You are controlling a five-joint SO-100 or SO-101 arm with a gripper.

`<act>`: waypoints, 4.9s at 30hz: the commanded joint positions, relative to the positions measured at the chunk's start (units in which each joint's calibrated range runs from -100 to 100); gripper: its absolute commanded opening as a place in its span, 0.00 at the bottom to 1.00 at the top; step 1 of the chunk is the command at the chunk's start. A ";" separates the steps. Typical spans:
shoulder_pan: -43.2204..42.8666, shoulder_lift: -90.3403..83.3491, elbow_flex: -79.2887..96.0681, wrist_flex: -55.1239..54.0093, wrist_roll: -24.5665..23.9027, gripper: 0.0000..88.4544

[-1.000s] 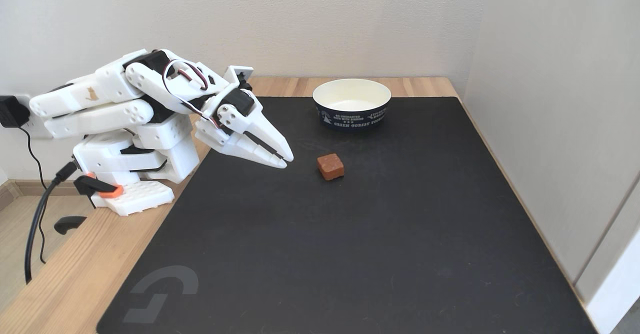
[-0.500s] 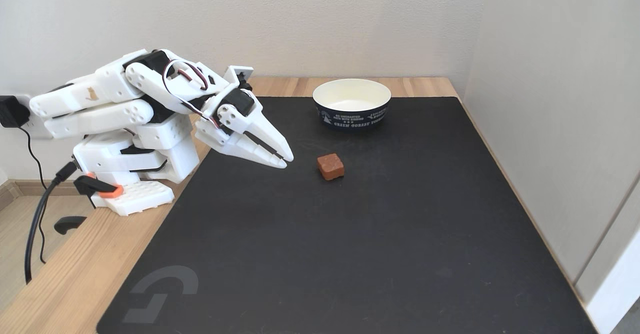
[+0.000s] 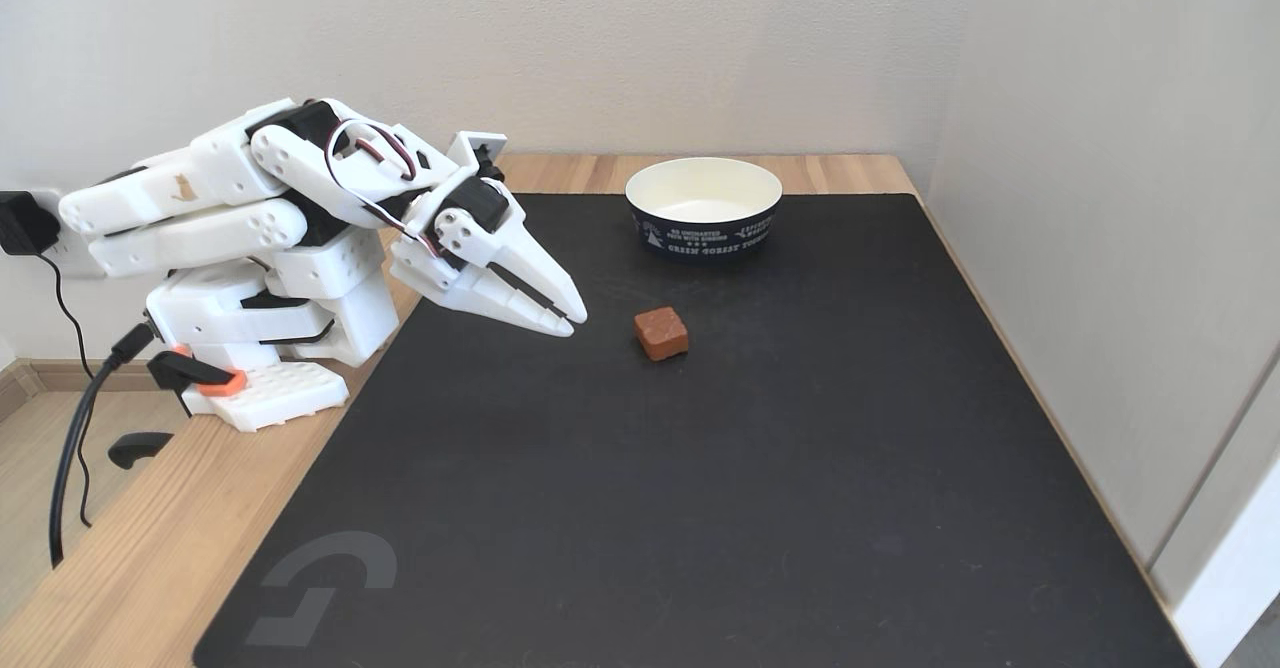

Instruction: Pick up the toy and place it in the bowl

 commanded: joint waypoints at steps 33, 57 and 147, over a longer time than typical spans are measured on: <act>0.04 -0.42 0.87 -0.22 0.12 0.54; -11.93 57.36 -47.89 4.60 0.17 0.55; -42.54 104.54 -69.79 -37.06 -3.95 0.08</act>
